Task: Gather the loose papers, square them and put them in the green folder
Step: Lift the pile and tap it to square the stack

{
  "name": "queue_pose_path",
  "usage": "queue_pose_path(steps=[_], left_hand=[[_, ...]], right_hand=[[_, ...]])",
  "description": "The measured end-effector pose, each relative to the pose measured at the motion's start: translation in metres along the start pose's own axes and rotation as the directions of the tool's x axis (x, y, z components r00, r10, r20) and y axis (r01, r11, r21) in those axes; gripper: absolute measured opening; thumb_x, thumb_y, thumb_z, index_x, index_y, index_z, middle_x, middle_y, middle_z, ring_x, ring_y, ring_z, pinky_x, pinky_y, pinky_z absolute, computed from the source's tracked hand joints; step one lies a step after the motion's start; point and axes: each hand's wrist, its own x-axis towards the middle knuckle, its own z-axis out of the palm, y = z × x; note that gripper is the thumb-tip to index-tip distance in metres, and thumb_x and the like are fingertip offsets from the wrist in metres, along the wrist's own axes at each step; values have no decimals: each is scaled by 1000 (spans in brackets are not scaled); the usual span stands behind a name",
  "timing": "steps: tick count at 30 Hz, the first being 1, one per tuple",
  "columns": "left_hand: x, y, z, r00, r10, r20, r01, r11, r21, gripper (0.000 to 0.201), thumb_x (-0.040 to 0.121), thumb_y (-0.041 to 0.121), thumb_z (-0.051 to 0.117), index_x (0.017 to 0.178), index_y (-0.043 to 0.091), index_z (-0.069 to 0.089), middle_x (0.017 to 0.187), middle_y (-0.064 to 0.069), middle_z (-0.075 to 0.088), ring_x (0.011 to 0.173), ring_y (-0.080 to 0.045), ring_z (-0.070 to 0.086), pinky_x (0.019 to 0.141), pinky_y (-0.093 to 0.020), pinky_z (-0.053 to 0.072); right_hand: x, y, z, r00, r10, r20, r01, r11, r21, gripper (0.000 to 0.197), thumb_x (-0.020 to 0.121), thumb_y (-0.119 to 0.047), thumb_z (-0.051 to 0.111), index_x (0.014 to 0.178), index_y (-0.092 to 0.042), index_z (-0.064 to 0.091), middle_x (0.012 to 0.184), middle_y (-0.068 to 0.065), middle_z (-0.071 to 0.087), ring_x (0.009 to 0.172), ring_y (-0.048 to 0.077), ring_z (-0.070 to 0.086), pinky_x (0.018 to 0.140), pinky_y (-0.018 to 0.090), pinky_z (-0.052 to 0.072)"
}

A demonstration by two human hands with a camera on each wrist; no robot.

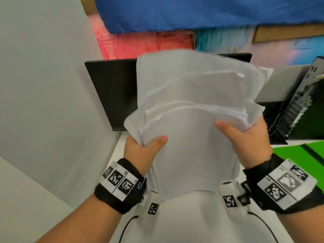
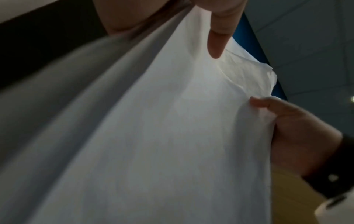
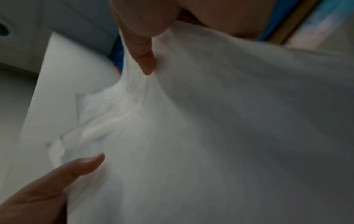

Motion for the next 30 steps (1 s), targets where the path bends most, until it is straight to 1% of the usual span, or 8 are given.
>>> queue_pose_path(steps=[3,7,12,14,17,21,26,30], left_hand=[[3,0,-4,999,12,35,-13,999,29,45,55,24,78,98,24,66,95,-2,73,90,-21,71,75,-40,58],[6,-1,-4,998,27,64,-28,999,26,37,57,18,77,91,28,67,90,2,74,85,-15,72,73,-37,58],[9,-1,0,997,28,70,-28,1000,-1,51,53,21,81,102,19,66,96,-3,73,91,-22,71,76,-38,58],[10,-2,0,997,24,75,-23,1000,-8,46,52,21,81,96,24,67,94,-1,73,90,-22,71,75,-39,58],[9,-2,1,996,27,85,-25,1000,-14,48,46,29,80,92,28,68,93,-1,73,90,-22,71,74,-39,58],[9,-1,4,996,29,89,-27,999,-21,53,46,30,79,97,25,66,98,-5,72,93,-24,70,76,-40,58],[12,-2,4,996,25,89,-19,997,-71,66,46,28,79,109,17,62,104,-7,70,97,-24,68,78,-37,57],[15,-3,5,995,18,98,-12,998,-60,53,50,26,79,100,28,63,104,-4,70,99,-23,67,79,-39,56]], right_hand=[[9,-13,-1,987,-158,8,158,987,10,50,71,-11,72,106,-32,42,104,-8,56,91,-3,62,76,17,51],[14,-24,-2,942,-330,55,328,944,41,32,81,-28,67,104,-36,46,106,8,52,96,18,56,83,28,49],[18,-23,0,960,-281,-2,279,951,-132,9,80,-27,58,85,-33,53,88,-22,63,79,-7,58,69,10,46],[19,-21,-1,960,-280,-28,276,957,-83,20,82,-18,56,91,-34,50,91,-15,59,75,-5,58,66,12,48],[22,-21,-3,941,-329,78,338,922,-188,40,86,-7,50,110,-39,45,110,-3,52,90,9,57,79,24,49],[25,-17,-3,928,-358,106,371,856,-360,20,87,-17,52,104,-26,53,104,-1,54,92,-11,50,80,6,40],[24,-21,-2,978,-178,-111,160,975,-155,16,81,-14,50,76,-27,56,69,-17,62,64,-2,55,58,12,45],[25,-16,-4,975,-47,-217,38,998,-44,21,75,-6,47,60,-21,49,51,-18,55,48,-3,48,46,13,40]])
